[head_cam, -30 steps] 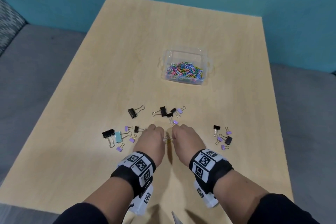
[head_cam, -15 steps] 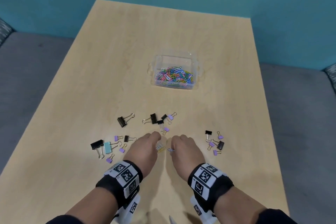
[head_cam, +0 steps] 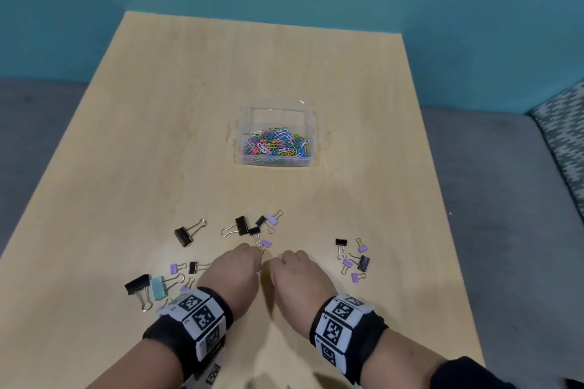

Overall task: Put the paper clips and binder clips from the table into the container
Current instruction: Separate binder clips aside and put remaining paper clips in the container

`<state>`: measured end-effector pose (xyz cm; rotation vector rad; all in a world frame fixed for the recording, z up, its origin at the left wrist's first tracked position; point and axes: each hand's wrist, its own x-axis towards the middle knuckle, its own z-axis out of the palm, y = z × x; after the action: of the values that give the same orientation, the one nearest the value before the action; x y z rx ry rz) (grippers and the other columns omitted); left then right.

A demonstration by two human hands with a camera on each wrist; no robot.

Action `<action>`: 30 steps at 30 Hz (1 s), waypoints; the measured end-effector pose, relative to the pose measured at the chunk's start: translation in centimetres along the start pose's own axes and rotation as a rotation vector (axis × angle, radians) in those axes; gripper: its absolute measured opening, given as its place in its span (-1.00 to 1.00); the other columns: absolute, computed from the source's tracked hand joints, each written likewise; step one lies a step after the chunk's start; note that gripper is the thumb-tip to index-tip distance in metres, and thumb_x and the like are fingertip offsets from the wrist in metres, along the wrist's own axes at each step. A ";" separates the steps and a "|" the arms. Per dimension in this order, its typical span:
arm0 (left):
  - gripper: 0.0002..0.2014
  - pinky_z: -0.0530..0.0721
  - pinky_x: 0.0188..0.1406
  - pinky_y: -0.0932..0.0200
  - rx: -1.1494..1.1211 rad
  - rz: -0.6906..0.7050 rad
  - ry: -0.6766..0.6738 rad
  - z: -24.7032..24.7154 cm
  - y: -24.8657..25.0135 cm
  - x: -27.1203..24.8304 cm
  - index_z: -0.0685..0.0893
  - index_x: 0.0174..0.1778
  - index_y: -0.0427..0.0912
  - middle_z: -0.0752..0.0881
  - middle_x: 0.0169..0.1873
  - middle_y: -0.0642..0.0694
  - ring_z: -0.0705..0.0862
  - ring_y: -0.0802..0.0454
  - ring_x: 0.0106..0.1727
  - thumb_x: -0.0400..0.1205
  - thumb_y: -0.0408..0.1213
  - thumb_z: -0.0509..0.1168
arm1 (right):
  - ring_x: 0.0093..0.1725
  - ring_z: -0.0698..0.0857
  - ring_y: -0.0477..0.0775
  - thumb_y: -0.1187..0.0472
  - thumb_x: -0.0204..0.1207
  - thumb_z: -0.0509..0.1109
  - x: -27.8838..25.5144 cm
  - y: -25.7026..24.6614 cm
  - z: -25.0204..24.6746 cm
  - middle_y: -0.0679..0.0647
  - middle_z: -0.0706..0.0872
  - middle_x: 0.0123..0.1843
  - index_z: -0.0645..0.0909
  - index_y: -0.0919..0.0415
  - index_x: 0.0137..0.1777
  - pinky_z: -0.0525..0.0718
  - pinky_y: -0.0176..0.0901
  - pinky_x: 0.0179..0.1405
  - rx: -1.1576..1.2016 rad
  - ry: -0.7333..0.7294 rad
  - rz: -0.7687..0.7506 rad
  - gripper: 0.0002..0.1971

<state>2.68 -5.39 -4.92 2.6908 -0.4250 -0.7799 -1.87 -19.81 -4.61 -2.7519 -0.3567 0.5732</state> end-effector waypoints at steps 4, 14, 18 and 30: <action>-0.77 0.32 -0.33 0.15 0.036 0.043 0.078 0.4 0.3 -0.2 0.31 -0.31 -0.04 0.39 -0.29 -0.02 0.42 -0.05 -0.31 0.46 -0.44 0.20 | -0.13 0.54 0.21 0.40 0.22 0.39 -0.1 0.2 0.3 0.15 0.60 -0.12 0.56 0.16 0.09 0.52 -0.02 -0.19 -0.042 -0.014 -0.074 -0.60; -0.58 0.21 -0.71 0.16 -0.016 0.130 0.066 0.6 0.1 -0.7 0.17 -0.47 0.00 0.15 -0.58 0.08 0.21 0.03 -0.61 0.10 -0.45 0.31 | -0.24 0.51 0.05 0.34 0.40 0.21 0.5 2.8 -3.9 -0.02 0.55 -0.26 0.41 0.07 -0.21 0.44 -0.09 -0.33 0.419 -0.033 0.138 -0.87; -0.93 0.42 -0.54 0.26 -0.373 -0.092 0.117 -4.8 -0.6 2.0 0.46 -0.47 -0.03 0.57 -0.54 0.03 0.50 0.13 -0.49 0.26 -0.23 0.25 | -0.46 0.47 -0.10 0.33 0.32 0.36 4.0 5.8 -8.9 -0.09 0.56 -0.43 0.49 0.12 -0.29 0.42 -0.25 -0.49 0.652 0.161 0.300 -0.88; -0.90 0.75 -0.19 -0.09 -0.504 -0.046 0.443 -16.3 0.5 11.7 0.68 -0.22 -0.09 0.72 -0.30 -0.04 0.71 -0.14 -0.27 0.41 -0.29 0.46 | -0.14 0.65 0.10 0.24 0.44 0.42 13.2 8.0 -16.1 0.03 0.67 -0.12 0.58 0.11 -0.02 0.57 -0.11 -0.19 0.471 0.338 0.319 -0.85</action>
<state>21.04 -6.67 2.93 2.2995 -0.0462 -0.2352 18.10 -27.21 2.13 -2.3881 0.2689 0.2138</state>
